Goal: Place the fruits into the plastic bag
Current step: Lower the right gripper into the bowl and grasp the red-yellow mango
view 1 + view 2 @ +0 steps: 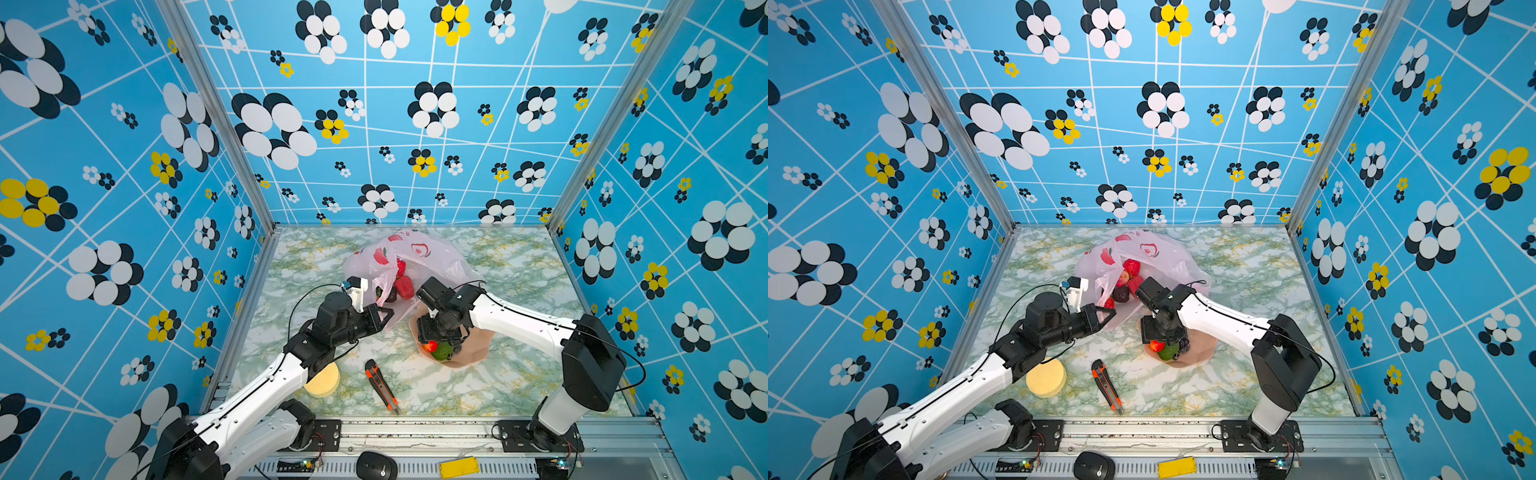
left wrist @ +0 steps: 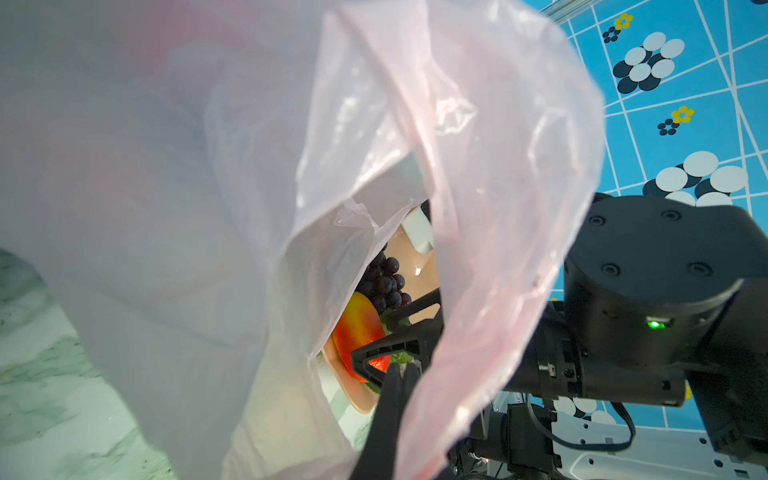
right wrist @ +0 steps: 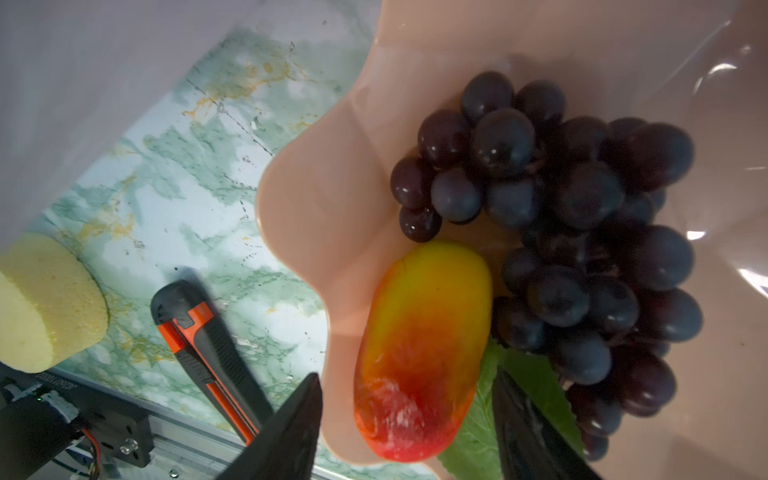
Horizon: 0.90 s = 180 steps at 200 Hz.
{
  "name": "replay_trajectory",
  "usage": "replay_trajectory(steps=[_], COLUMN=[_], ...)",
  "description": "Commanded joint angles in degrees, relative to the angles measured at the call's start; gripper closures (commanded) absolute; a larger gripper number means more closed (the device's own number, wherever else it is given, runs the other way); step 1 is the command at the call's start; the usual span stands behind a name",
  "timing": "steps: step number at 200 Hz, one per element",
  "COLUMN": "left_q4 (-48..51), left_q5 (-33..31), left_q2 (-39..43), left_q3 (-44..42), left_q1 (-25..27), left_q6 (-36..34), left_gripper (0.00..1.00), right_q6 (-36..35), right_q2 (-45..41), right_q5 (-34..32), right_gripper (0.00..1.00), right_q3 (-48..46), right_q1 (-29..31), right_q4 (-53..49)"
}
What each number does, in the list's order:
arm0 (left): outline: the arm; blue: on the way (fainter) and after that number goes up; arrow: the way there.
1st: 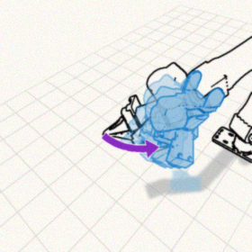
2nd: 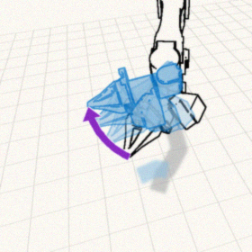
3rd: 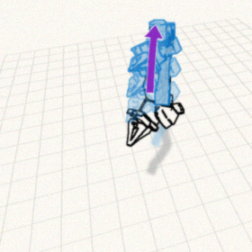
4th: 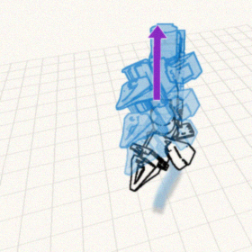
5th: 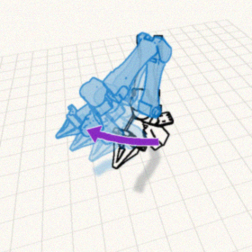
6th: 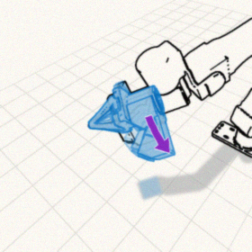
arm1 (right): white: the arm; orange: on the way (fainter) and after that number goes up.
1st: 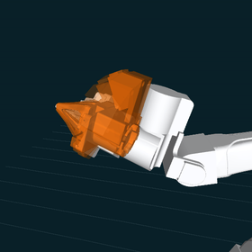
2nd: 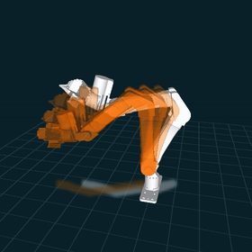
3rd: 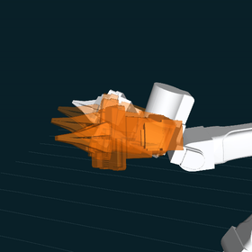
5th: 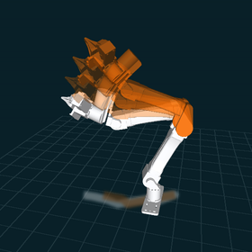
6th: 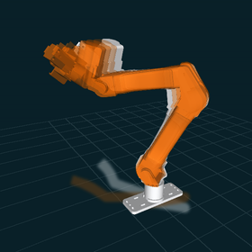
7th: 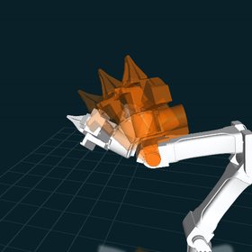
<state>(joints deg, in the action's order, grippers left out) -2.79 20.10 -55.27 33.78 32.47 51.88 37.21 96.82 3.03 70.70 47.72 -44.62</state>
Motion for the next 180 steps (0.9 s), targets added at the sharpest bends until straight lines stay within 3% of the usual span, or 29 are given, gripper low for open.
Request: replay_trajectory(steps=[1,117,148,180], left_q4=[0.3,-0.5,-0.6,-1.0], left_q5=[-0.3,-0.4,-0.4,-0.5], left_q2=[1.2,0.9,1.1,1.0], left_q3=[-1.0,-1.7,-1.9,-2.1], left_q1=[-0.5,-0.5,-0.5,-0.5], left_q6=[-0.5,0.2,0.6,0.9], left_gripper=[1.0,1.0,1.0,1.0], right_q6=[-1.2,-1.9,-1.9,-1.5], right_q2=[1.1,3.3,2.8,0.2], right_q5=[-1.8,-3.1,-3.1,-3.9], right_gripper=[0.36,0.36,0.47,0.49], right_q3=[1.1,0.8,0.8,0.4], right_q1=[0.3,0.3,0.2,0.3], right_q4=[-1.9,-1.6,-1.6,-1.8])
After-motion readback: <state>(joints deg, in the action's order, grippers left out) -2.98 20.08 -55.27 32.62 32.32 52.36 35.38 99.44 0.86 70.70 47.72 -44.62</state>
